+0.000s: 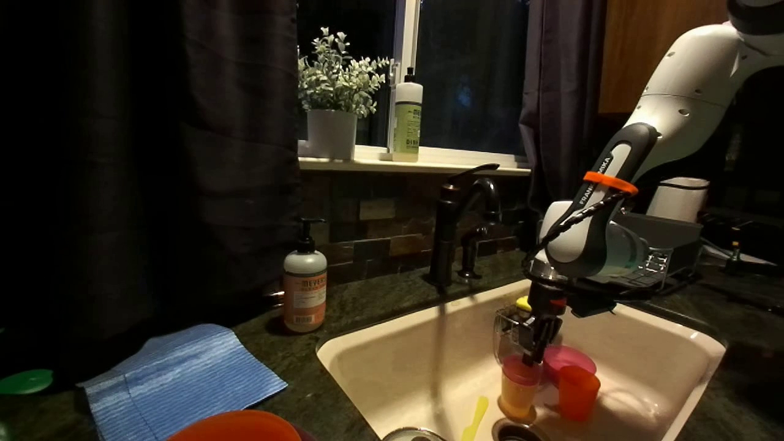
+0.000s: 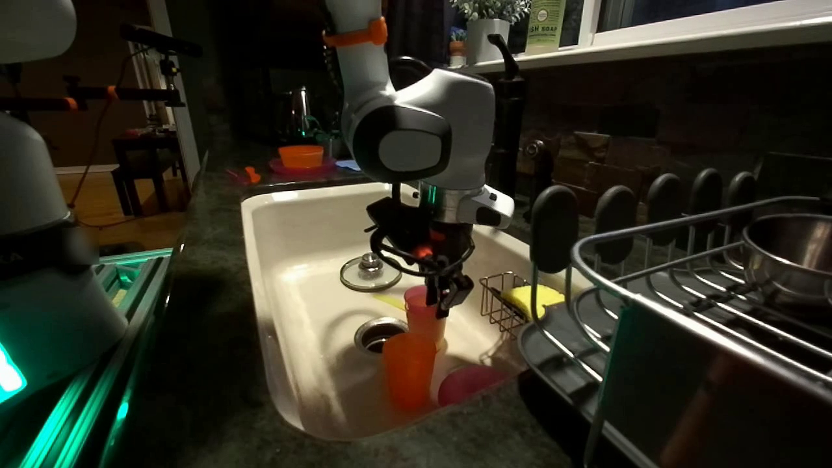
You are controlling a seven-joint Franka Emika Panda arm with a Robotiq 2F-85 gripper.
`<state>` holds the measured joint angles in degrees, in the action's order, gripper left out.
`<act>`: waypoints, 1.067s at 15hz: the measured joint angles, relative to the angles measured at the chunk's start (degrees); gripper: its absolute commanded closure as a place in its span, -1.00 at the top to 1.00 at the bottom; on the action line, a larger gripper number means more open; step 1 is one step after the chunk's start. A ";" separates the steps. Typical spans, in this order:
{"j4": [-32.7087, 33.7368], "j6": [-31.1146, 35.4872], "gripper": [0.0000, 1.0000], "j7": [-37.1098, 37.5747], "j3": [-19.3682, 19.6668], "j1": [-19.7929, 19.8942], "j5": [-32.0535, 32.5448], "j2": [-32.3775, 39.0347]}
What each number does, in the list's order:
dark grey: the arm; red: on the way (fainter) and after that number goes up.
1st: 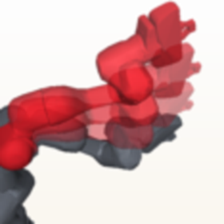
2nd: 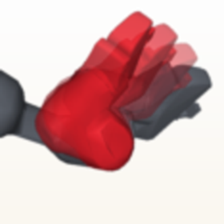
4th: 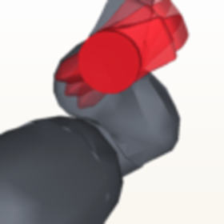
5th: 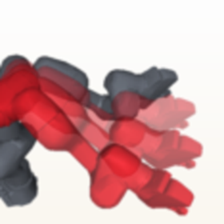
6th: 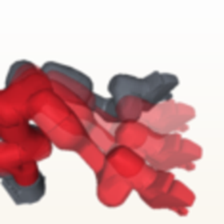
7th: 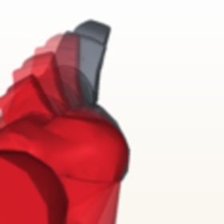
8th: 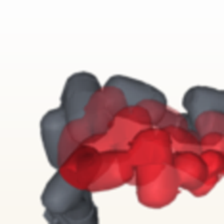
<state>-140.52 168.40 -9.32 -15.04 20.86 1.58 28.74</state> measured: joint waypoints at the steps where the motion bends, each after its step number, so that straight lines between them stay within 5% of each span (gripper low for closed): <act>1: 0.24 -0.15 -0.99 0.00 0.67 -0.65 -0.08 0.15; 11: 0.96 -0.17 -0.98 -1.32 2.36 -3.92 -0.47 -0.72; 16: 0.93 -2.00 -0.98 -7.63 -1.18 -0.31 -3.07 -1.54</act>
<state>-139.59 166.40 -16.95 -16.23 20.55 -1.49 27.19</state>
